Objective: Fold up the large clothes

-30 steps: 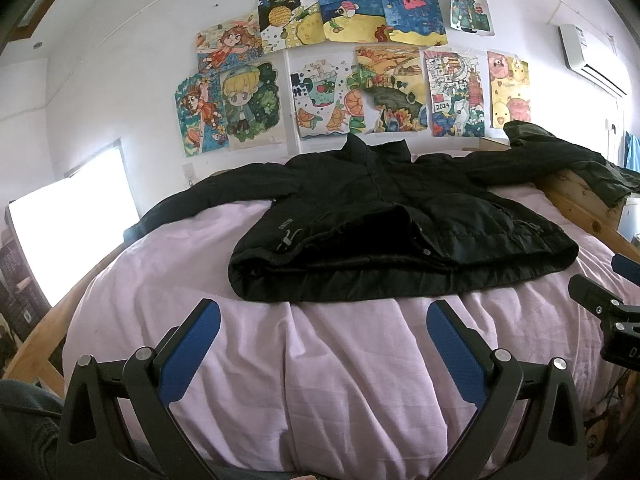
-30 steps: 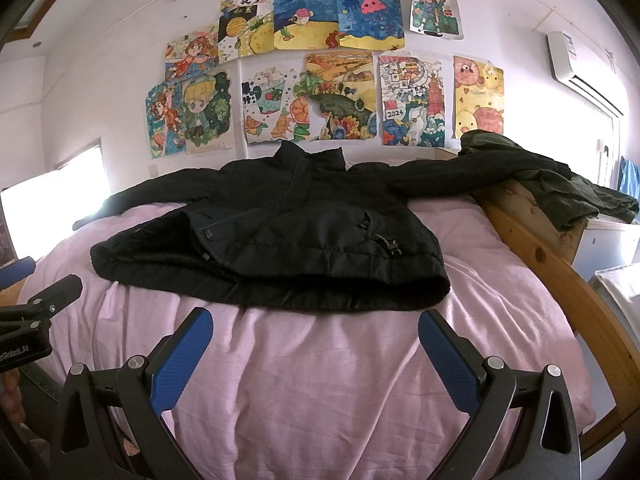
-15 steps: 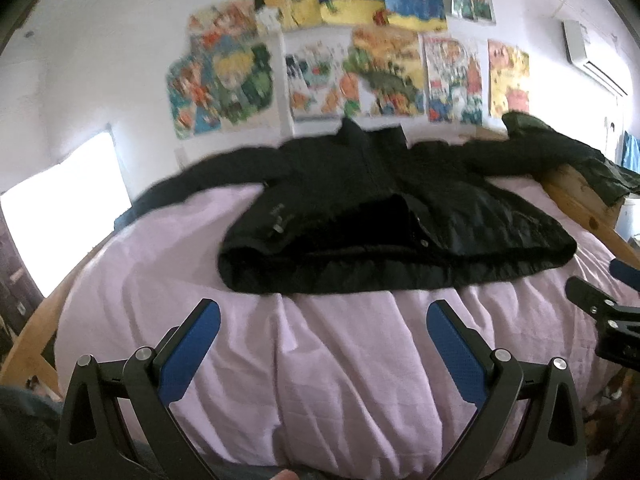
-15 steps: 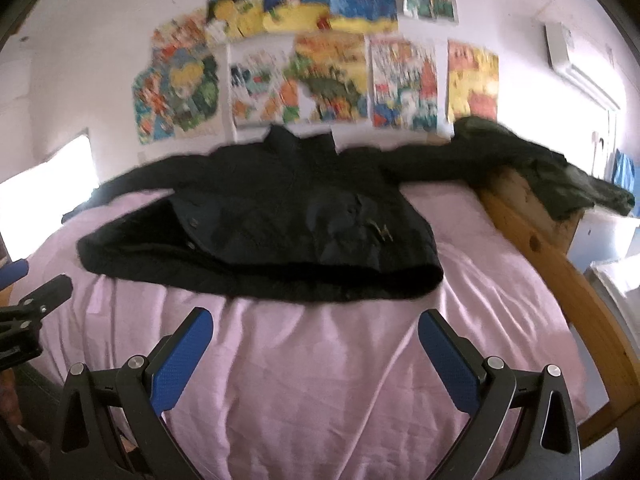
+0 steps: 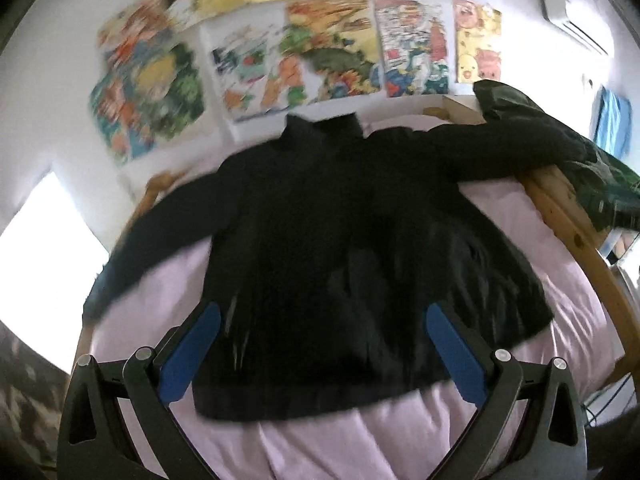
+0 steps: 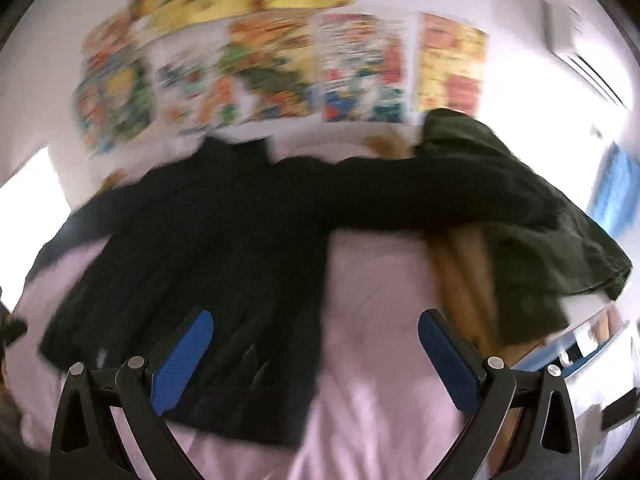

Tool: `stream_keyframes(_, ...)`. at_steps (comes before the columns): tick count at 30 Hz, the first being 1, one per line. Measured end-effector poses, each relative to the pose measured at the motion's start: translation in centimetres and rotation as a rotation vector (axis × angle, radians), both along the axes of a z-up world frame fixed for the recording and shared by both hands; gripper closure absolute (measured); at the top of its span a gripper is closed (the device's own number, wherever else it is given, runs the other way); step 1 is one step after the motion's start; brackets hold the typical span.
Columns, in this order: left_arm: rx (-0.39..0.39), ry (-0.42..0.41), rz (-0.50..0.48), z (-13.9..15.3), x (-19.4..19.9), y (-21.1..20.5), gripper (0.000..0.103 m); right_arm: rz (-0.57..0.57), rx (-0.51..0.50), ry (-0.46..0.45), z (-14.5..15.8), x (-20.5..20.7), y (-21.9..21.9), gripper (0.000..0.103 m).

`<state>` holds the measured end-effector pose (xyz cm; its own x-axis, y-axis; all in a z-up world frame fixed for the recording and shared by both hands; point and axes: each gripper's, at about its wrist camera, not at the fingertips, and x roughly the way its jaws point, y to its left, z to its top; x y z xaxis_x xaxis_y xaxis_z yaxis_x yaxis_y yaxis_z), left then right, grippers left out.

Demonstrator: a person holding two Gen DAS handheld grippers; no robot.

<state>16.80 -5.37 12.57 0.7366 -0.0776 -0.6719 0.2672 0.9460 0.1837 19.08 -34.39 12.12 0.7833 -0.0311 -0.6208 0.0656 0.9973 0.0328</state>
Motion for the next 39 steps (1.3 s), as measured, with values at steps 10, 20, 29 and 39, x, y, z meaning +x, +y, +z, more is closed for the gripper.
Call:
stream_keyframes(10, -0.109, -0.032, -0.135, -1.4, 19.7, -9.8, 0.002, -0.281, 0.197, -0.024, 1.8, 7.8, -16.9, 0.0)
stream_keyframes(20, -0.091, 0.087, -0.18, -11.7, 33.6, -17.2, 0.002, -0.586, 0.459, 0.012, -4.0, 9.0, -29.6, 0.0)
stream_keyframes(29, -0.066, 0.093, -0.149, -17.2, 38.6, -20.1, 0.002, -0.596, 0.5, -0.069, -5.6, 11.5, -30.9, 0.024)
stream_keyframes(39, -0.151, 0.192, -0.112, -21.2, 42.6, -21.0, 0.001, -0.613, 0.532, -0.137, -6.2, 13.6, -30.9, 0.071)
